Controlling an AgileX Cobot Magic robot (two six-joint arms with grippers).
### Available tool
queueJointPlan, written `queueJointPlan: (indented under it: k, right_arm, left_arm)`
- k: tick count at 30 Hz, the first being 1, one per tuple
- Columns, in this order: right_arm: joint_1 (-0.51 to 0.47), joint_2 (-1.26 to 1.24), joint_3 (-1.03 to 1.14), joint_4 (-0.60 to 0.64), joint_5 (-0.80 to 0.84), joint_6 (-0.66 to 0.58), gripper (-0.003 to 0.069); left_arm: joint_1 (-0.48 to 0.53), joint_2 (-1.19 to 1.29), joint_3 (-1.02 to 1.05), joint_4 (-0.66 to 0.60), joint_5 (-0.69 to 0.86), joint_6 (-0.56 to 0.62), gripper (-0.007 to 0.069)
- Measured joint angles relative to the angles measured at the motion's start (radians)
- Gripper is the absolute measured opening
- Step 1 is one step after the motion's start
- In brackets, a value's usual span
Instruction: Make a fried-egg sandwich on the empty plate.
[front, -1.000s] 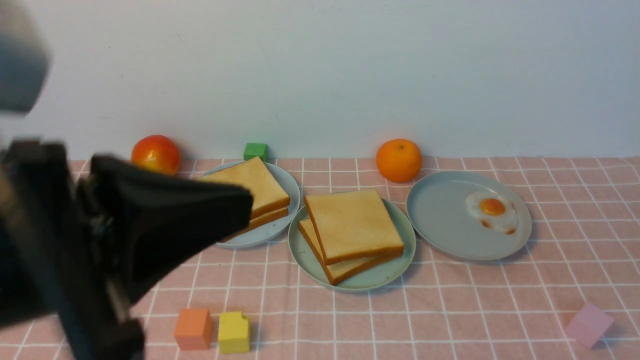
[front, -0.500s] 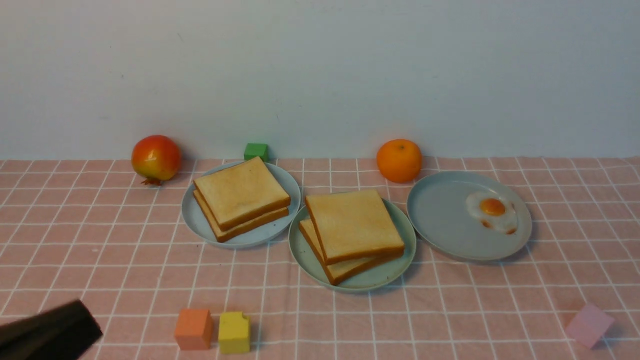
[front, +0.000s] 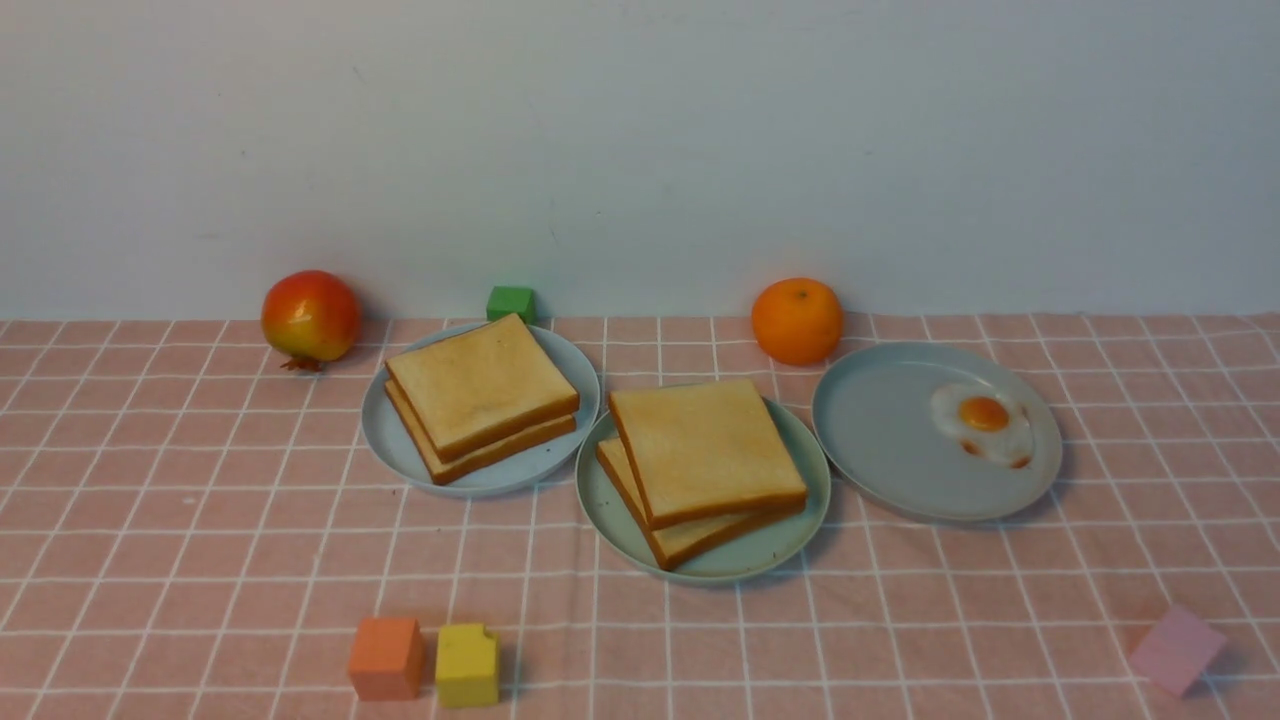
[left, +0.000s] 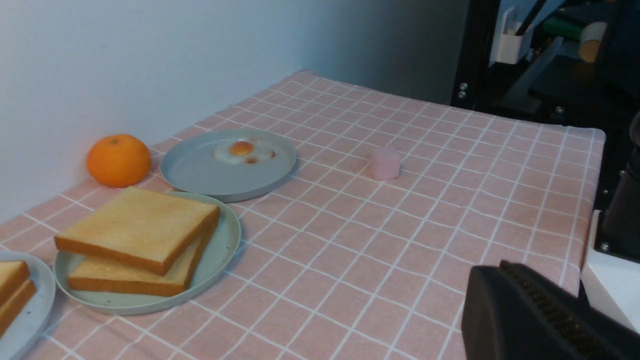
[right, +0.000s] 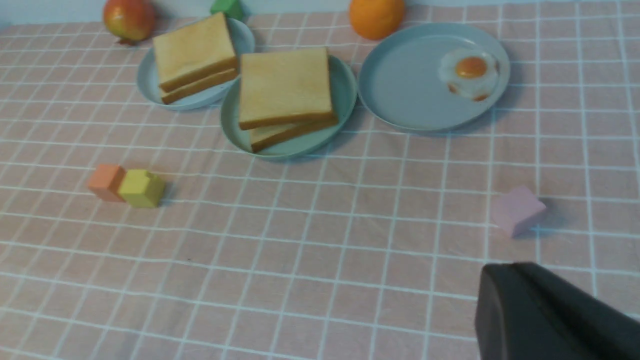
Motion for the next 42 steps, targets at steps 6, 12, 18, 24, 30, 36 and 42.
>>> queueJointPlan:
  k: [6, 12, 18, 24, 30, 36, 42]
  right_arm:
    - [-0.071, -0.137, 0.265, -0.044, -0.248, -0.009, 0.0027]
    - [-0.153, -0.263, 0.777, -0.037, -0.814, -0.036, 0.0004]
    - [-0.167, -0.329, 0.964, -0.025, -0.875, 0.016, 0.0]
    - [-0.17, -0.331, 0.964, -0.025, -0.86, 0.023, 0.0]
    - [-0.172, -0.332, 0.963, -0.025, -0.86, 0.024, 0.0001]
    - [-0.172, -0.332, 0.963, -0.025, -0.86, 0.024, 0.0004]
    - [-0.172, -0.332, 0.963, -0.026, -0.86, 0.025, 0.0006]
  left_arm:
    - [0.0, 0.0, 0.0, 0.002, 0.055, 0.0, 0.0012]
    - [0.0, 0.0, 0.0, 0.005, 0.097, 0.0, 0.0012]
    - [0.0, 0.0, 0.0, 0.007, 0.104, 0.0, 0.0012]
    - [0.0, 0.0, 0.0, 0.007, 0.104, 0.0, 0.0012]
    - [0.0, 0.0, 0.0, 0.007, 0.105, 0.0, 0.0012]
    - [0.0, 0.0, 0.0, 0.007, 0.106, 0.0, 0.0012]
    - [0.0, 0.0, 0.0, 0.007, 0.106, 0.0, 0.0013]
